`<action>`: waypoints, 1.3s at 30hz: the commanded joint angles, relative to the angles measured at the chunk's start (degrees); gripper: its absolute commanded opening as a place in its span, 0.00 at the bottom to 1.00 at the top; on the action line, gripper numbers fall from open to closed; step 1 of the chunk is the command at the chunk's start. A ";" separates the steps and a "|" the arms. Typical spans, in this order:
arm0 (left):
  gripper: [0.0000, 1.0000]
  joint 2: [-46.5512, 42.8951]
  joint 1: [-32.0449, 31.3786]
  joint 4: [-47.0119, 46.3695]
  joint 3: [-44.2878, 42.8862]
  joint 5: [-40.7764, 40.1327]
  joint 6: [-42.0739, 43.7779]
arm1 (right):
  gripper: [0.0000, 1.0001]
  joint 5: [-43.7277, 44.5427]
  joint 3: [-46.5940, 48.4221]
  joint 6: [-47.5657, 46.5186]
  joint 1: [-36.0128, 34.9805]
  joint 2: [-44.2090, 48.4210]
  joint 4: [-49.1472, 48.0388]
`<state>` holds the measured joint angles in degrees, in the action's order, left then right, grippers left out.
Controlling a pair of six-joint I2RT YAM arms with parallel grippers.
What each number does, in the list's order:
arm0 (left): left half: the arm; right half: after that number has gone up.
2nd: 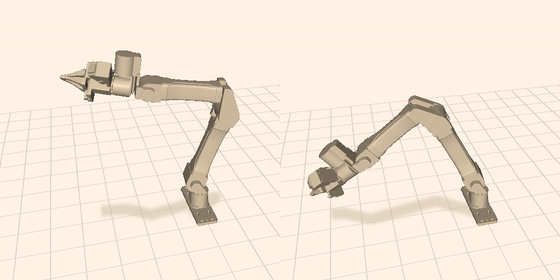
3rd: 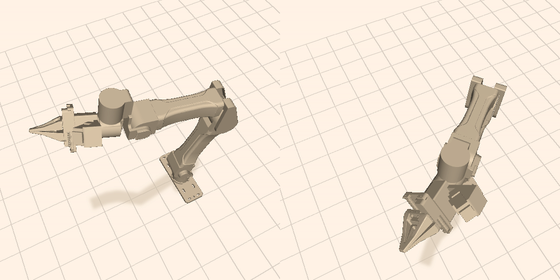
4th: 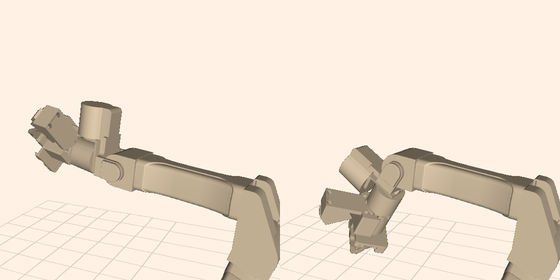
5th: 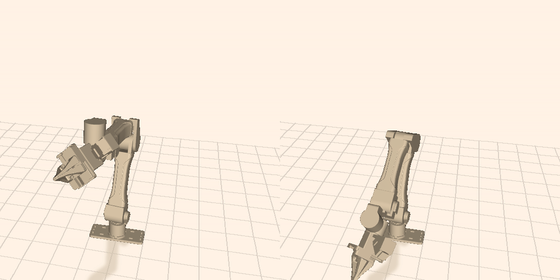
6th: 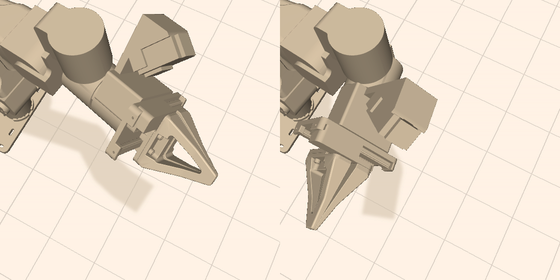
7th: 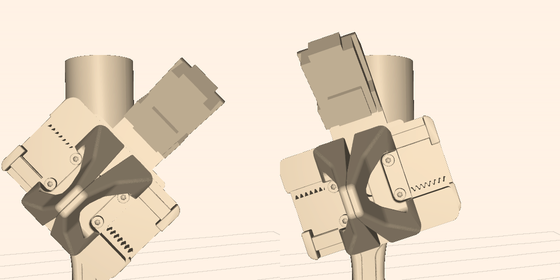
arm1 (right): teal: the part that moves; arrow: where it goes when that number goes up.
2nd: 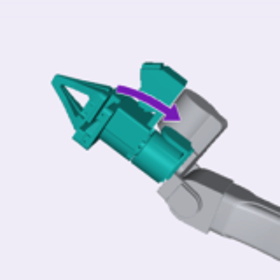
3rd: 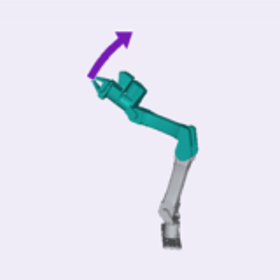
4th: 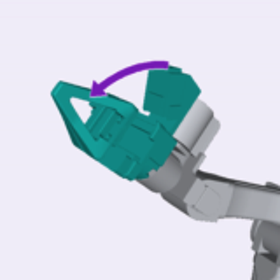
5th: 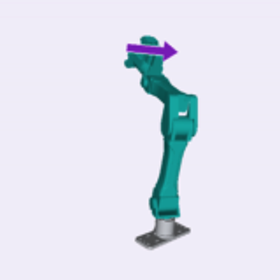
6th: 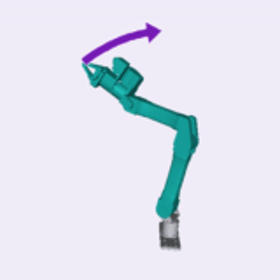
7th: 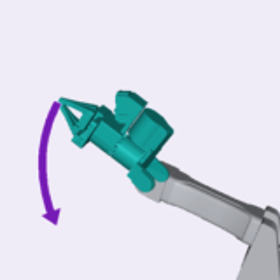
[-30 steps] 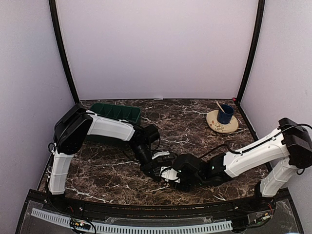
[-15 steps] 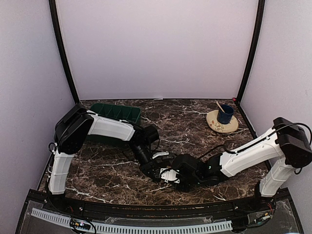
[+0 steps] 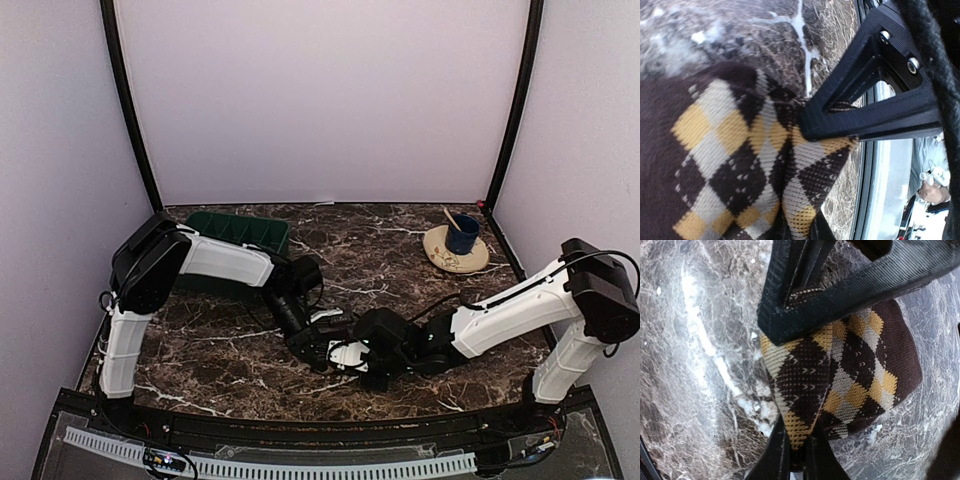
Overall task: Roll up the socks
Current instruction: Roll the sock at the center of the board.
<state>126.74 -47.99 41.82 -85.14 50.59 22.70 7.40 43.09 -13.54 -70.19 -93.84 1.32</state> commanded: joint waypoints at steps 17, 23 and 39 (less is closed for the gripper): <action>0.36 -11.32 2.98 -7.91 13.58 -6.10 -4.58 | 0.00 -8.54 1.56 5.77 3.43 -1.92 -0.63; 0.37 -15.14 3.40 -12.40 16.91 -11.49 -6.09 | 0.00 -11.98 2.44 6.92 4.73 -2.48 -0.50; 0.36 -26.85 3.01 -28.46 27.92 -26.41 -12.82 | 0.00 -26.36 6.66 9.80 10.50 -3.57 5.09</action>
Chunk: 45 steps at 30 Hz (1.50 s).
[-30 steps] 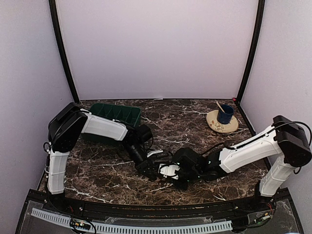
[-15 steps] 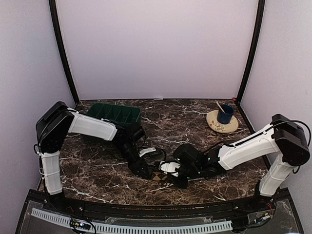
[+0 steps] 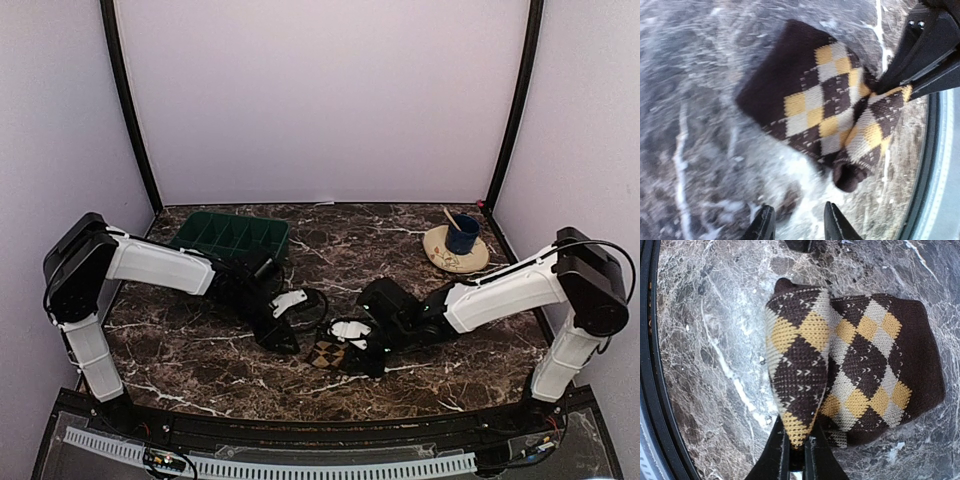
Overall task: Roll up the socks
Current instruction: Roll the sock at the center of the board.
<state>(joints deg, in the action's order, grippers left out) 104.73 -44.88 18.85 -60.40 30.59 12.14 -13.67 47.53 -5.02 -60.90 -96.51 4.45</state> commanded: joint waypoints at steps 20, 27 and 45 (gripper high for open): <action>0.35 -15.79 -12.68 -19.15 13.40 -21.43 3.82 | 0.00 -18.09 3.56 5.16 5.95 -4.38 4.03; 0.40 -16.31 -15.52 -19.25 13.82 -24.39 5.84 | 0.00 -22.29 2.33 7.66 7.40 -4.73 2.17; 0.44 -10.49 -23.00 -17.71 10.00 -28.98 14.51 | 0.00 -29.94 3.63 8.20 9.75 -8.29 2.85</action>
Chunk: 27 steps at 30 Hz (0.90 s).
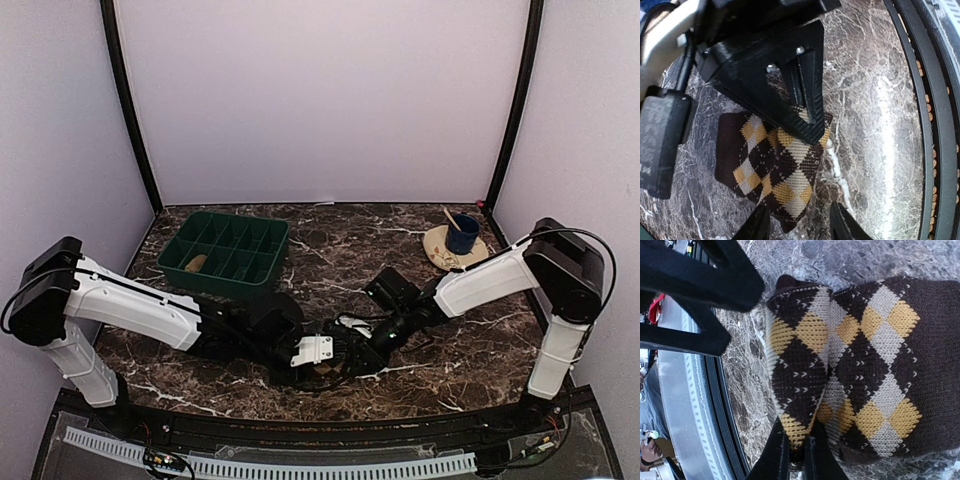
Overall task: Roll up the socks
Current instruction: Roll the sock at the center of the board.
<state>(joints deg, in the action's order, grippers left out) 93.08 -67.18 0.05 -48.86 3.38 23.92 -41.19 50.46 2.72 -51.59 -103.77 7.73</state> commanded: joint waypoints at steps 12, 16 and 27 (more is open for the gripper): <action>0.47 3.84 -1.11 -1.49 -2.43 -4.49 5.54 | 0.00 -5.22 0.75 0.33 0.92 -1.83 0.28; 0.47 4.75 -1.36 -1.27 -3.15 -3.70 6.25 | 0.00 -5.68 0.27 0.79 0.97 -2.04 -0.29; 0.44 7.59 -1.64 0.87 -4.74 -2.24 7.25 | 0.00 -7.16 0.61 0.62 1.45 -2.25 0.31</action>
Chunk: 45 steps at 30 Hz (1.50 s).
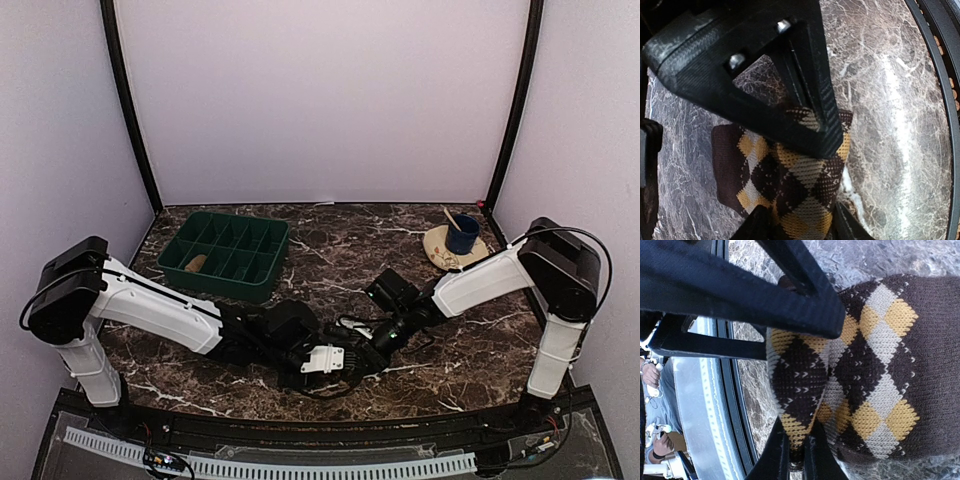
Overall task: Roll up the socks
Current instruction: Roll the sock at the center of the board.
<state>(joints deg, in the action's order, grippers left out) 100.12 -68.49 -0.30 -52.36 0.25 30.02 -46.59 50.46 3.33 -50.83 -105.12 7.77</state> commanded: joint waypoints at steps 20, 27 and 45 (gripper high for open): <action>0.08 4.97 -0.33 8.54 -5.42 5.57 1.87 | 0.22 -2.72 -1.59 2.82 3.01 0.59 -1.78; 0.07 7.82 0.08 13.20 -8.17 9.39 1.00 | 0.29 -3.29 -5.35 5.61 4.42 3.52 -6.19; 0.06 11.52 7.22 23.27 -15.36 18.46 -1.61 | 0.32 -2.10 -12.28 12.62 10.36 8.76 -17.22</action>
<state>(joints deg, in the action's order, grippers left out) 109.75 -62.70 15.66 -67.51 16.88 29.32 -49.63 38.92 14.35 -42.41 -98.24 -5.41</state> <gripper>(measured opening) 0.127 0.321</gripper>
